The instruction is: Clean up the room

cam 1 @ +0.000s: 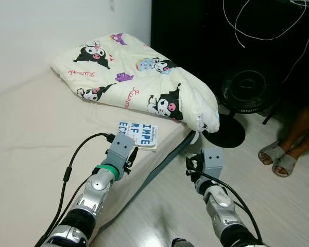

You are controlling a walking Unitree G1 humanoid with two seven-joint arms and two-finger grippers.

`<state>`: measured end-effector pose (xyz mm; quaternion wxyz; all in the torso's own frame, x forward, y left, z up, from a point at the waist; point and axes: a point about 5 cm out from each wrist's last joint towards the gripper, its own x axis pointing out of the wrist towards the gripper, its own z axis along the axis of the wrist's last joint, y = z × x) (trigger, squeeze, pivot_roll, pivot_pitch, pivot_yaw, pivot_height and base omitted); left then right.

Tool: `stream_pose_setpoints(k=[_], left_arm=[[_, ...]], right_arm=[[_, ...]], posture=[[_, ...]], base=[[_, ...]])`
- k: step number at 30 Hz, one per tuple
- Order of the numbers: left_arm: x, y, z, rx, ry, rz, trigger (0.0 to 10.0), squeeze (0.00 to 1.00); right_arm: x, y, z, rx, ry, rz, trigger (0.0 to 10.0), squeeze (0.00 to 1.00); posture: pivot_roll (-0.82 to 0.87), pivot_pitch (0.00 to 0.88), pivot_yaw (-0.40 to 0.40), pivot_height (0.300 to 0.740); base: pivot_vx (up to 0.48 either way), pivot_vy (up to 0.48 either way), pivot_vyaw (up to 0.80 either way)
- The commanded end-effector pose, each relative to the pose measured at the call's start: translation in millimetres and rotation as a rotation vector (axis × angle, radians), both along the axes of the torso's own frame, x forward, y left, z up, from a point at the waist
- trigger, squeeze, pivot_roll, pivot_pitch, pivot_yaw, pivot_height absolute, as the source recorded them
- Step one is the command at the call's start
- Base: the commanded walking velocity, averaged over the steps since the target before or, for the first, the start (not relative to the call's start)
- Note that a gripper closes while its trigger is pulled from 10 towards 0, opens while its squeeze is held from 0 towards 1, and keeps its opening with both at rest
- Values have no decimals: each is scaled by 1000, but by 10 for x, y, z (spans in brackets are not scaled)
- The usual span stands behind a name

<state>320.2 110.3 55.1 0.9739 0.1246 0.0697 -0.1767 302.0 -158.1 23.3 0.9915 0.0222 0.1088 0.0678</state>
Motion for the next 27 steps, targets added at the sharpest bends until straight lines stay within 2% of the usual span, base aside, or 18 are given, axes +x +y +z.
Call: stream_pose_setpoints(k=[1, 10, 27], left_arm=[[-37, 30, -43, 17, 8, -7, 10000, 0], [-53, 35, -43, 12, -3, -16, 10000, 0], [-44, 42, -36, 19, -8, -6, 10000, 0]], right_arm=[[-53, -7, -63, 4, 28, -4, 10000, 0], [-54, -7, -66, 3, 29, -3, 10000, 0], [-57, -10, -68, 3, 30, -7, 10000, 0]], posture=[[-10, 43, 50, 740], [-9, 43, 48, 740], [-12, 44, 51, 740]], base=[[0, 0, 0], [0, -62, 0], [0, -480, 0]])
